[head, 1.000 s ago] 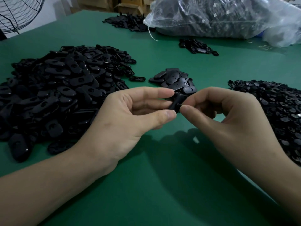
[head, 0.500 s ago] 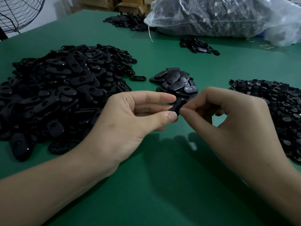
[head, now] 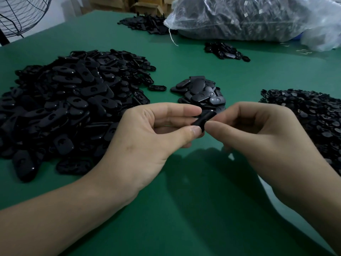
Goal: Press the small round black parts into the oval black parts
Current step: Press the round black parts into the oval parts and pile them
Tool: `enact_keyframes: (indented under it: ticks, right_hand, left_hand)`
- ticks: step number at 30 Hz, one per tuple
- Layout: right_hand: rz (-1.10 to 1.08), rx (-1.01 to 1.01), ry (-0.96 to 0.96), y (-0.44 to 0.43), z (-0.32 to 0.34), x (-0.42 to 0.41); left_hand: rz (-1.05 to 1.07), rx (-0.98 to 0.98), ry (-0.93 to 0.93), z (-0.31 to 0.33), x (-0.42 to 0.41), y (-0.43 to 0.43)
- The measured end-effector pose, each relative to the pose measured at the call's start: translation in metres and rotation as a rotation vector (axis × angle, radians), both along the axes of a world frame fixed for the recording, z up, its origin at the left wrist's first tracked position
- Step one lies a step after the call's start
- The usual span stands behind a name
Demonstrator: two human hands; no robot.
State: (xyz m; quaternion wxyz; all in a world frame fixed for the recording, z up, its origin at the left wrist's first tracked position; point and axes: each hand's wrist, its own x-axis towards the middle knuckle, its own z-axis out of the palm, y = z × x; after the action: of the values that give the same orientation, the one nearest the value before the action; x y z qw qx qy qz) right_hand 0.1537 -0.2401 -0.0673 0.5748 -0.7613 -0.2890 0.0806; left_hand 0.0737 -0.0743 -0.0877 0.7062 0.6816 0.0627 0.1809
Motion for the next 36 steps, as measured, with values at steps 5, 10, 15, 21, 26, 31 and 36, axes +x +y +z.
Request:
enact_keyframes:
  ticks: [5, 10, 15, 21, 26, 31, 36]
  right_hand:
    - [-0.014, -0.045, -0.009, 0.0, -0.002, 0.002]
    - [-0.059, -0.076, -0.034, 0.001, 0.0, 0.0]
    - [-0.098, -0.186, -0.195, 0.001, 0.003, -0.004]
    - [-0.075, -0.079, -0.074, 0.001, 0.003, 0.0]
    - [0.02, 0.033, 0.152, -0.001, 0.001, 0.006]
    - [0.091, 0.055, 0.263, -0.002, 0.0, 0.008]
    - [0.137, 0.1, 0.344, 0.0, -0.001, 0.005]
  left_hand:
    - [0.023, 0.057, -0.006, 0.0, 0.0, -0.001]
    - [0.027, 0.151, -0.022, 0.001, -0.001, -0.002]
    - [0.033, 0.232, -0.002, 0.0, -0.002, -0.002]
    - [-0.025, 0.149, -0.012, 0.0, 0.0, 0.0]
    - [-0.082, 0.057, -0.009, 0.0, 0.0, 0.001]
    - [-0.1, 0.113, -0.011, -0.001, 0.0, 0.002]
    - [-0.079, 0.166, -0.03, -0.001, 0.002, 0.002]
